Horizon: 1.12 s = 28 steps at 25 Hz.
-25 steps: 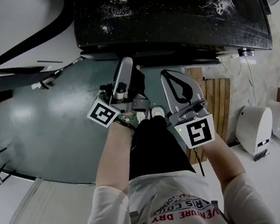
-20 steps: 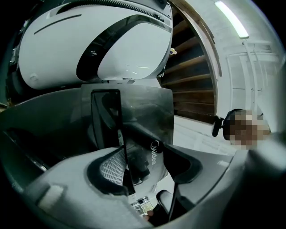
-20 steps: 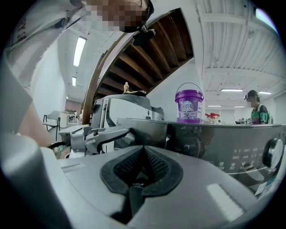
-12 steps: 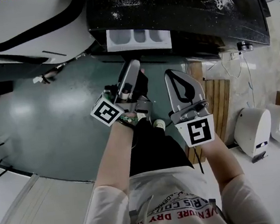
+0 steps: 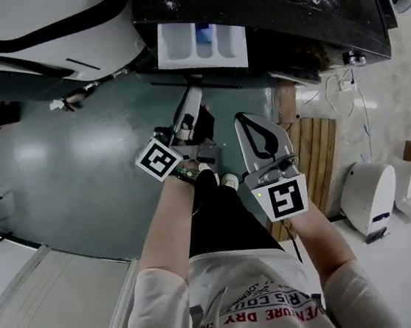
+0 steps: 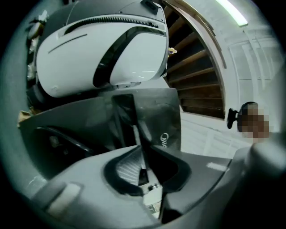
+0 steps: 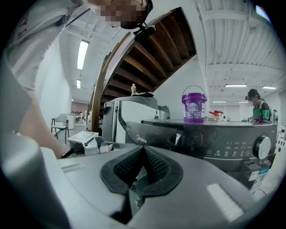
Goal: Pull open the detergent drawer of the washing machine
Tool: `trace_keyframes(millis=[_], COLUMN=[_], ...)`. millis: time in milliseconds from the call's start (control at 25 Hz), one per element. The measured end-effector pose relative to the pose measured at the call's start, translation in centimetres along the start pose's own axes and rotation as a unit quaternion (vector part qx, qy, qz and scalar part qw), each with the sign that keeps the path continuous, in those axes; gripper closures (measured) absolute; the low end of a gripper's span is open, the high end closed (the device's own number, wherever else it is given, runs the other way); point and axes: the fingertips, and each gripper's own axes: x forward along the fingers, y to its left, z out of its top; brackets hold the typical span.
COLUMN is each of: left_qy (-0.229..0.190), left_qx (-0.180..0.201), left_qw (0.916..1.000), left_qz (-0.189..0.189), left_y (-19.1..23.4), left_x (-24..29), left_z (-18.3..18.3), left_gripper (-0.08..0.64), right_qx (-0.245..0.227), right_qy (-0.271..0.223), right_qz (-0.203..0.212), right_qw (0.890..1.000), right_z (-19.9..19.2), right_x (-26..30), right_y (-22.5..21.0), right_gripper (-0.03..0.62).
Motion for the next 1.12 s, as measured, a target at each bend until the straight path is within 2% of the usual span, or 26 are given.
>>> trace_keyframes(millis=[40,80,120,160,200,280,400,720,1120], left_qy=[-0.012,-0.025,-0.031,-0.03,-0.024,-0.014,-0.025,-0.046,-0.054], left_qx=[-0.002,-0.006,-0.011,-0.013,-0.01,0.002,0.009,-0.012,-0.019], left_qw=[0.9998,0.9995,0.9994,0.9994,0.9994,0.9996,0.999,0.998,0.9965], left_qz=[0.017,0.018,0.006,-0.01,-0.021,-0.024,-0.035,-0.042,-0.061], left_y=[0.6,0.6,0.2,-0.5,-1.0,-1.3,-1.6,-2.3,-2.8], left_x=[-0.7,-1.0,-1.0,-0.7,-0.2,0.6,1.2,0.8,-2.4], left_z=[0.3,0.7,1.1,1.2,1.1,0.9,1.4,1.6,0.7], left_gripper=[0.555,0.556,0.503,0.376,0.302,0.29,0.298,0.35,0.365], right_qx=[0.0,-0.001,-0.002,-0.002,-0.004,-0.009,-0.012,-0.02,-0.024], right_qy=[0.002,0.004,0.005,0.006,0.006,0.009,0.012,0.011,0.015], right_qz=[0.004,0.008,0.011,0.013,0.015,0.015,0.013,0.004,0.002], right_qw=[1.0,1.0,1.0,1.0,1.0,1.0,1.0,1.0,1.0], right_z=[0.0,0.0,0.0,0.1,0.1,0.1,0.0,0.3,-0.5], right_x=[-0.3,-0.6,-0.9,-1.2,-1.5,-2.0,-2.6,-3.2,-4.3], right_y=[0.3,0.5,0.7,0.8,0.8,0.8,0.7,0.0,0.6], right_gripper=[0.592,0.592,0.592,0.592,0.592,0.592,0.592,0.592,0.592])
